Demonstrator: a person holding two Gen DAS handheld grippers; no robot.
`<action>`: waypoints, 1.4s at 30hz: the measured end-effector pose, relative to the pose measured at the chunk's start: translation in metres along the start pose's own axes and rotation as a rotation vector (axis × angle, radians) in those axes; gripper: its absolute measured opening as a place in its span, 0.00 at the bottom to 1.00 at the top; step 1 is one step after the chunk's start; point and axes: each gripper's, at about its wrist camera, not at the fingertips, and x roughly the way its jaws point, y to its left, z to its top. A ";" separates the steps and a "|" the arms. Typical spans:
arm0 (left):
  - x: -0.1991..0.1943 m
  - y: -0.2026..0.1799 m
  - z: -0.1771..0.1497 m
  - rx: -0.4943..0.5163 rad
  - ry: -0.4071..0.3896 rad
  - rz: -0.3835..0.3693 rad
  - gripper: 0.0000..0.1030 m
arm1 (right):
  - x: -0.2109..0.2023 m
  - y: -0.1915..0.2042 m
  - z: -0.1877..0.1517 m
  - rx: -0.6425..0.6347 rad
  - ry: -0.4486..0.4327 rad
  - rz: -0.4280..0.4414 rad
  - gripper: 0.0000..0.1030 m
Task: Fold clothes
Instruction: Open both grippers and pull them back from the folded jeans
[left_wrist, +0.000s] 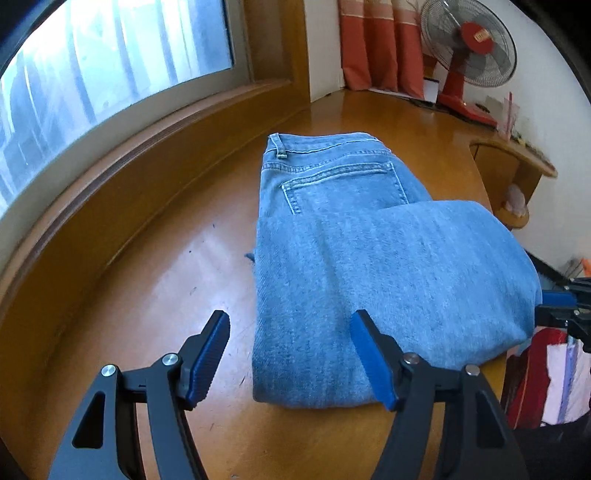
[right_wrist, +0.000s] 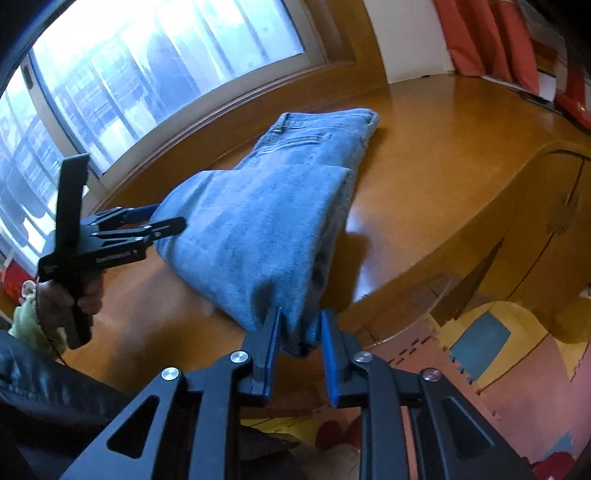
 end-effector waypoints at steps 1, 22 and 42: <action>0.001 0.000 -0.001 0.002 -0.007 0.003 0.70 | -0.001 0.003 0.000 -0.023 0.000 -0.012 0.24; -0.012 -0.002 -0.017 -0.016 -0.038 -0.037 0.75 | -0.037 0.027 -0.031 0.157 -0.151 -0.219 0.57; -0.003 0.008 -0.055 0.042 0.116 -0.056 0.75 | 0.020 0.055 -0.026 -0.113 -0.029 -0.298 0.68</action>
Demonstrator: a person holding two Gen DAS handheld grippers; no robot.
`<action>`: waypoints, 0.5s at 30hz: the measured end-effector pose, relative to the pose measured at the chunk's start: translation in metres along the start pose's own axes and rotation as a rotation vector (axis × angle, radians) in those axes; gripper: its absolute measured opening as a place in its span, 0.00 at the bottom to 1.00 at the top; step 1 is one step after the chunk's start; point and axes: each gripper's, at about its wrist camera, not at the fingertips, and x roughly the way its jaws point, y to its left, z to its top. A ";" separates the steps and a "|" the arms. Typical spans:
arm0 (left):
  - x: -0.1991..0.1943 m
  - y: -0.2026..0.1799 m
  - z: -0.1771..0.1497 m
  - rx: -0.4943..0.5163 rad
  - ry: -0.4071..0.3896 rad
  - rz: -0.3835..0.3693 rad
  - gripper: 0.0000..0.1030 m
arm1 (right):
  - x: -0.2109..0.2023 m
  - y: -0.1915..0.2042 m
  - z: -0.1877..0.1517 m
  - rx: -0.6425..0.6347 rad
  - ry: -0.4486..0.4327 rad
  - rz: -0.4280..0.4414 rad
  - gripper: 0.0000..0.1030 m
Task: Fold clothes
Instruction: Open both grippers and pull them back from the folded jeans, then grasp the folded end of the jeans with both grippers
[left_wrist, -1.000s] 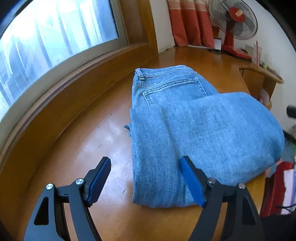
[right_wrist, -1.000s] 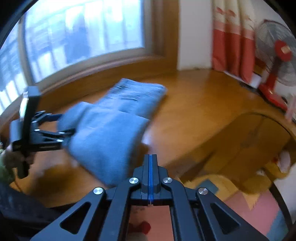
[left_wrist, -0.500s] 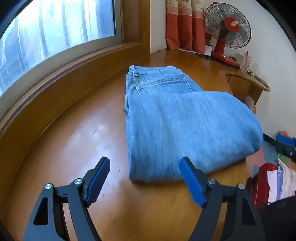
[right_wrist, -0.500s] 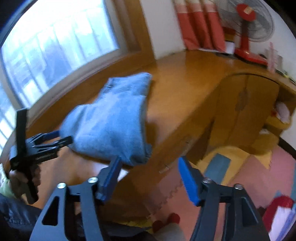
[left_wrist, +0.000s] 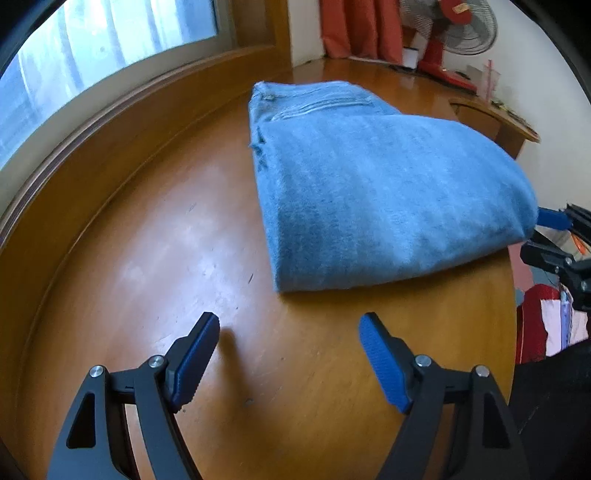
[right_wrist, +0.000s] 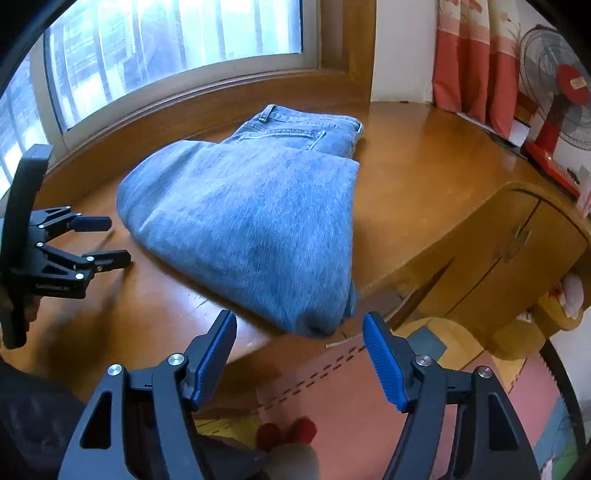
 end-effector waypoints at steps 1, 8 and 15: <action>0.000 0.000 0.001 -0.009 -0.004 -0.005 0.75 | 0.001 0.001 -0.001 -0.001 -0.006 0.003 0.68; 0.003 -0.007 0.011 0.058 -0.051 0.009 0.75 | 0.000 -0.002 -0.005 -0.042 -0.041 -0.008 0.68; 0.006 -0.011 0.014 0.111 -0.069 -0.008 0.75 | 0.014 0.012 -0.007 -0.133 -0.046 -0.035 0.68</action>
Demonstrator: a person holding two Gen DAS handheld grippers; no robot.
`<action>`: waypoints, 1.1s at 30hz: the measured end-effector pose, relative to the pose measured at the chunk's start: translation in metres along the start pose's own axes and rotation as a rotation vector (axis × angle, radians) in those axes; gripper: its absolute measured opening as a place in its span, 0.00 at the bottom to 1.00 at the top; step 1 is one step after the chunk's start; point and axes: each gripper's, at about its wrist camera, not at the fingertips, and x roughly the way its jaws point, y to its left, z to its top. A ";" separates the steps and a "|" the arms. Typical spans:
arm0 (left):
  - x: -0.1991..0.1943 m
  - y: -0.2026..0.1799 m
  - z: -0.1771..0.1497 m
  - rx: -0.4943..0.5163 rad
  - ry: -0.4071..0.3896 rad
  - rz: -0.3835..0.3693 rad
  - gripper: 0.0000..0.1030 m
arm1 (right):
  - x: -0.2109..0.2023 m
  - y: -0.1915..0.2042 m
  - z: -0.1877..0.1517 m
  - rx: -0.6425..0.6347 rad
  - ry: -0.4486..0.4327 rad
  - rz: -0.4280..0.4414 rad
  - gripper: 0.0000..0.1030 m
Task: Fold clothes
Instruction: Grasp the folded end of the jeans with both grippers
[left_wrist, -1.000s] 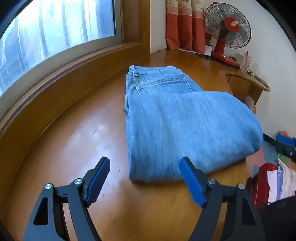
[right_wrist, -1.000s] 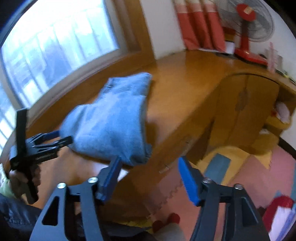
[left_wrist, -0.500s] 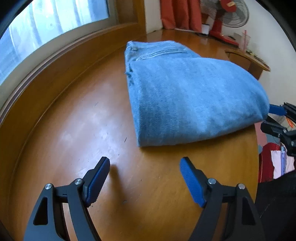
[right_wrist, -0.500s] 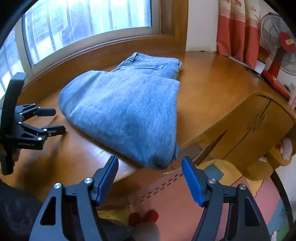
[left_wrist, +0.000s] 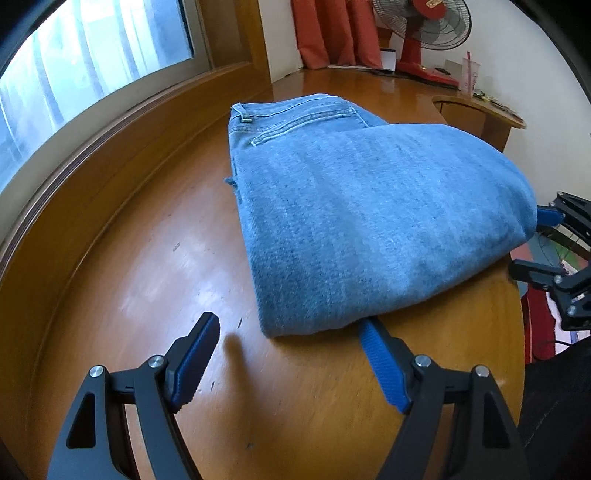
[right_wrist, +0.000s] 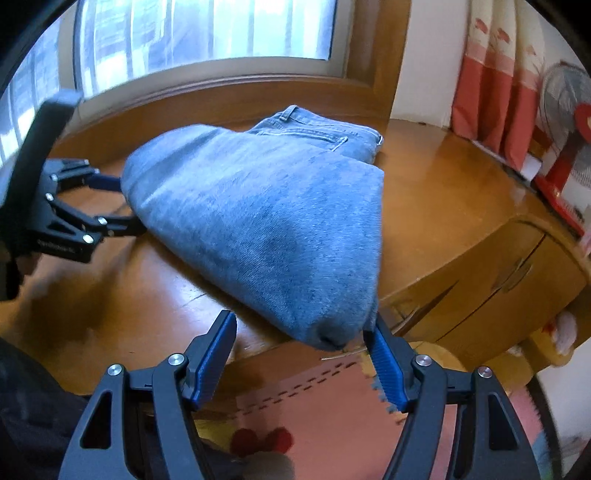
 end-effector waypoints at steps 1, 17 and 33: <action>0.001 0.000 0.001 -0.001 -0.003 -0.005 0.75 | 0.002 0.002 0.000 -0.010 -0.003 -0.009 0.68; -0.026 -0.023 0.012 0.013 -0.058 -0.029 0.51 | -0.017 -0.014 0.007 0.066 -0.082 0.048 0.32; -0.076 -0.020 0.081 -0.134 -0.173 -0.026 0.51 | -0.052 -0.098 0.078 0.176 -0.263 0.225 0.29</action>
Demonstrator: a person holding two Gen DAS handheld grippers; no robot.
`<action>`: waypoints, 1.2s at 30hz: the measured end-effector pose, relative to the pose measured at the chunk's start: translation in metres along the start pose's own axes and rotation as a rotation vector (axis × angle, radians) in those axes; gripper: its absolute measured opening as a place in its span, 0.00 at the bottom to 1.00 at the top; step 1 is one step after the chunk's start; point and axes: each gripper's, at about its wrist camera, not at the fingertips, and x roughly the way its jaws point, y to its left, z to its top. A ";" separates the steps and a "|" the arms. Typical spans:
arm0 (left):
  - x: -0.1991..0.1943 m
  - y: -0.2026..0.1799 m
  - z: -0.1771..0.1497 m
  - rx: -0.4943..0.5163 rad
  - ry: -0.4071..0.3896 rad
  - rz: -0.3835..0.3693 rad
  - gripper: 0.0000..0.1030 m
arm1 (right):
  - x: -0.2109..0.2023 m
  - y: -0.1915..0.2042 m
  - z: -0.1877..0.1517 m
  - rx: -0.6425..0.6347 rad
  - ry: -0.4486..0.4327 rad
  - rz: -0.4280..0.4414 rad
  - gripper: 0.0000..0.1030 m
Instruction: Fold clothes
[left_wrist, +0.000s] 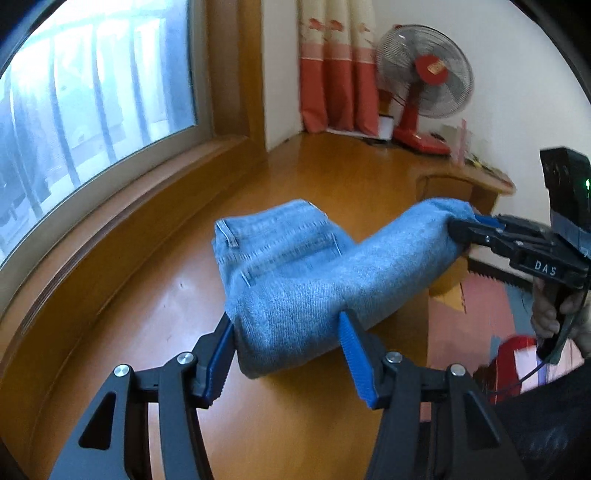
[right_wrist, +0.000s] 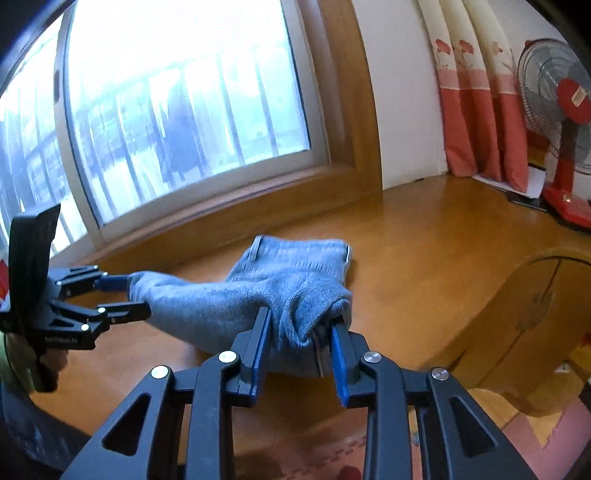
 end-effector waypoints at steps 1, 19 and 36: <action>0.005 0.002 0.006 -0.016 0.002 0.009 0.51 | 0.005 -0.005 0.007 0.001 0.000 0.013 0.29; 0.115 0.052 0.103 -0.227 0.036 0.285 0.53 | 0.162 -0.087 0.113 0.014 0.086 0.226 0.31; 0.209 0.092 0.100 -0.358 0.139 0.480 0.69 | 0.274 -0.103 0.115 -0.083 0.234 0.175 0.55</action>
